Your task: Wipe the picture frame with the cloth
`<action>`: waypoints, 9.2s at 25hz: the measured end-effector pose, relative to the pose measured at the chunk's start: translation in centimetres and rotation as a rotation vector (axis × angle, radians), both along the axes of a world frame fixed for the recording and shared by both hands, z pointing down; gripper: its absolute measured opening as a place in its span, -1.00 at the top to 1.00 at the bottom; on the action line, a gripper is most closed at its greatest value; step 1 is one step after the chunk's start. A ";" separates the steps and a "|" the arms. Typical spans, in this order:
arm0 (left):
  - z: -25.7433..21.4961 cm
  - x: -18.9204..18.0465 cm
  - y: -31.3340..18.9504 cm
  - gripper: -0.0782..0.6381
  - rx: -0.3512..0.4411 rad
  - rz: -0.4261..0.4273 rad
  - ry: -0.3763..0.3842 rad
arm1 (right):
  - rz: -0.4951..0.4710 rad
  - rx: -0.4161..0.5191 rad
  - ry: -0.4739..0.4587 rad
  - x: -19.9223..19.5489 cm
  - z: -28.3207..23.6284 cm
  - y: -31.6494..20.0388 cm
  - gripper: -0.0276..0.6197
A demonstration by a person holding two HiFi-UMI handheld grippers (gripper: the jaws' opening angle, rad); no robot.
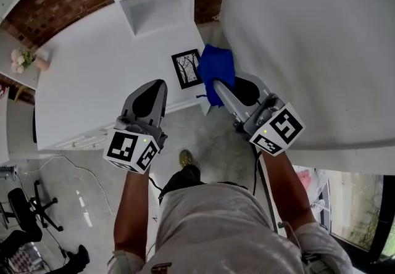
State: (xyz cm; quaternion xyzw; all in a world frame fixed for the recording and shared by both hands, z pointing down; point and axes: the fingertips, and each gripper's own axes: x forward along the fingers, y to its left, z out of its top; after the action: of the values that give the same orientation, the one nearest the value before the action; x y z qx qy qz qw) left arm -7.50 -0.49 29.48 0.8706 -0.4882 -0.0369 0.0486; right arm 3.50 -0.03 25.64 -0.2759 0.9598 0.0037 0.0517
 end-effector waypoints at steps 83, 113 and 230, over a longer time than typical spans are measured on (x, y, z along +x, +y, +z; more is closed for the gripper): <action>27.0 -1.6 -17.4 0.17 -0.941 0.009 -0.152 | -0.094 -0.679 0.572 -11.3 25.6 -20.1 0.76; 27.1 -1.6 -17.4 0.17 -0.932 0.007 -0.157 | 0.196 -0.776 0.674 -1.1 28.0 -23.7 0.76; 27.0 -1.6 -17.4 0.17 -0.926 0.005 -0.140 | 0.245 -0.825 0.598 1.2 27.3 -17.0 0.76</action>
State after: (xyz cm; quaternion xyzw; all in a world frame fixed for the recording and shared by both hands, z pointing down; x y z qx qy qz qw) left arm -9.11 -17.85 56.48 0.7588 -0.4533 0.2437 0.3993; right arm 4.74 -16.99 52.90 -0.3705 0.8149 -0.2903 -0.3382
